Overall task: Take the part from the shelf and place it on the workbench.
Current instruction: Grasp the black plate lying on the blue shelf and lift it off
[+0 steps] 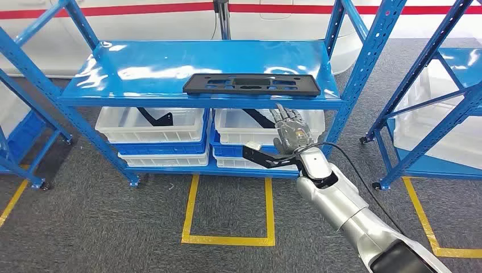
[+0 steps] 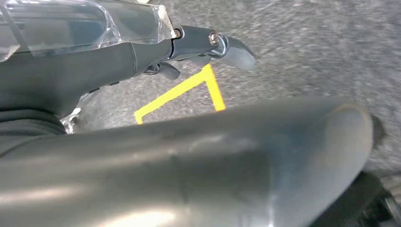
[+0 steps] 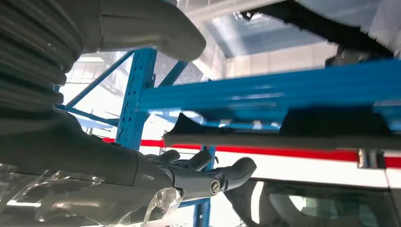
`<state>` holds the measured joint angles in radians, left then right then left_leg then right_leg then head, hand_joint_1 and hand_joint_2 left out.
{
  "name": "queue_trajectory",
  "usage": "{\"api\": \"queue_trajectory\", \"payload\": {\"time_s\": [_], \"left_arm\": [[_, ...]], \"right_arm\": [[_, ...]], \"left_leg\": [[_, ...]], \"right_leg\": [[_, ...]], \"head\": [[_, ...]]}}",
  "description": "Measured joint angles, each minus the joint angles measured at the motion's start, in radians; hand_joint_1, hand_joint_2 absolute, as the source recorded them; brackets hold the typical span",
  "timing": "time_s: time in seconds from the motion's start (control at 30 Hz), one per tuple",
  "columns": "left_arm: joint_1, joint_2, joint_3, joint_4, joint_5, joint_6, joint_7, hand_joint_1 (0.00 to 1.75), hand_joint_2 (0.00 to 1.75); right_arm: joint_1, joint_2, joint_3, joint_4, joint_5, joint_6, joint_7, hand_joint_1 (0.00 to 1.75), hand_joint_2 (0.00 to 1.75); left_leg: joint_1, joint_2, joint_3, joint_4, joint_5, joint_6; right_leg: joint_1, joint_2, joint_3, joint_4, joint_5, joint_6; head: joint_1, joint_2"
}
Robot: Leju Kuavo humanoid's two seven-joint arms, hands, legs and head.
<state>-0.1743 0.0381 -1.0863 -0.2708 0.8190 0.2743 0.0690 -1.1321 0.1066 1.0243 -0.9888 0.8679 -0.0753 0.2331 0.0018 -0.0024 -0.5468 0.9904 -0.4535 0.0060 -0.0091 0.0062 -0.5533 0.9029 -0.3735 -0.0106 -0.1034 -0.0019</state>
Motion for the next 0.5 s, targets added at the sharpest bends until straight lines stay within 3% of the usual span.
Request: {"api": "queue_trajectory", "payload": {"time_s": [0.07, 0.13, 0.17, 0.2, 0.23, 0.27, 0.33, 0.37, 0.5], "left_arm": [[-0.001, 0.0, 0.0, 0.0, -0.001, 0.0, 0.0, 0.0, 0.0], [0.001, 0.0, 0.0, 0.0, -0.003, 0.0, 0.001, 0.0, 0.0], [0.003, 0.0, 0.0, 0.0, -0.005, 0.0, 0.001, 0.0, 0.0], [0.005, 0.0, 0.0, 0.0, -0.006, 0.0, 0.002, 0.0, 0.0], [0.005, 0.001, 0.0, 0.0, -0.008, 0.0, 0.001, 0.0, 0.0], [0.006, 0.001, 0.0, 0.0, -0.009, 0.0, 0.001, 0.0, 0.0], [0.003, 0.003, 0.0, 0.001, -0.01, 0.0, 0.001, 0.0, 0.0], [0.003, 0.003, 0.0, 0.001, -0.011, 0.0, 0.002, 0.0, 0.0], [0.003, 0.003, 0.0, 0.001, -0.012, 0.0, 0.004, 0.0, 0.0]], "right_arm": [[0.001, 0.002, 0.0, 0.0, -0.001, 0.002, 0.0, 0.0, 1.75], [0.004, 0.004, 0.0, 0.001, -0.003, 0.005, 0.0, 0.0, 1.75], [0.006, 0.004, 0.0, 0.002, -0.005, 0.006, 0.0, 0.0, 1.75], [0.008, 0.004, 0.0, 0.003, -0.007, 0.007, 0.001, 0.0, 1.75], [0.008, 0.004, 0.0, 0.004, -0.008, 0.007, 0.001, 0.0, 1.75], [0.008, 0.004, 0.0, 0.004, -0.008, 0.008, 0.001, 0.0, 1.75], [0.005, 0.004, 0.0, 0.005, -0.008, 0.008, 0.002, 0.0, 1.75], [0.005, 0.004, 0.0, 0.005, -0.008, 0.008, 0.003, 0.0, 1.75], [0.002, 0.003, -0.002, 0.004, -0.008, 0.005, 0.008, 0.0, 1.75]], "left_leg": [[0.002, 0.0, -0.056, 0.097, -0.036, -0.004], [0.004, 0.0, -0.149, 0.246, -0.077, -0.01], [0.004, 0.0, -0.172, 0.267, -0.067, -0.011], [0.004, 0.0, -0.171, 0.24, -0.036, -0.011], [0.003, 0.0, -0.147, 0.17, 0.012, -0.008], [0.002, 0.0, -0.109, 0.076, 0.066, -0.003], [-0.003, 0.0, -0.043, -0.069, 0.127, 0.011], [-0.006, 0.001, -0.029, -0.099, 0.134, 0.017], [-0.005, 0.0, -0.017, -0.108, 0.122, 0.038]], "right_leg": [[0.001, 0.0, 0.002, 0.0, -0.003, -0.002], [0.002, 0.001, 0.007, 0.001, -0.009, -0.005], [0.002, 0.003, 0.012, 0.001, -0.013, -0.004], [0.002, 0.004, 0.018, 0.001, -0.018, -0.003], [0.002, 0.005, 0.027, 0.001, -0.024, -0.002], [0.002, 0.006, 0.037, 0.0, -0.031, 0.001], [0.007, 0.007, 0.051, 0.001, -0.045, 0.009], [0.008, 0.008, 0.054, 0.001, -0.051, 0.013], [0.006, 0.007, 0.051, 0.023, -0.078, 0.036]], "head": [[0.0, 0.0], [0.0, 0.0], [0.0, 0.0], [0.0, 0.0], [0.0, 0.0], [0.0, 0.0], [0.0, 0.0], [0.0, 0.0], [0.001, 0.0]]}}
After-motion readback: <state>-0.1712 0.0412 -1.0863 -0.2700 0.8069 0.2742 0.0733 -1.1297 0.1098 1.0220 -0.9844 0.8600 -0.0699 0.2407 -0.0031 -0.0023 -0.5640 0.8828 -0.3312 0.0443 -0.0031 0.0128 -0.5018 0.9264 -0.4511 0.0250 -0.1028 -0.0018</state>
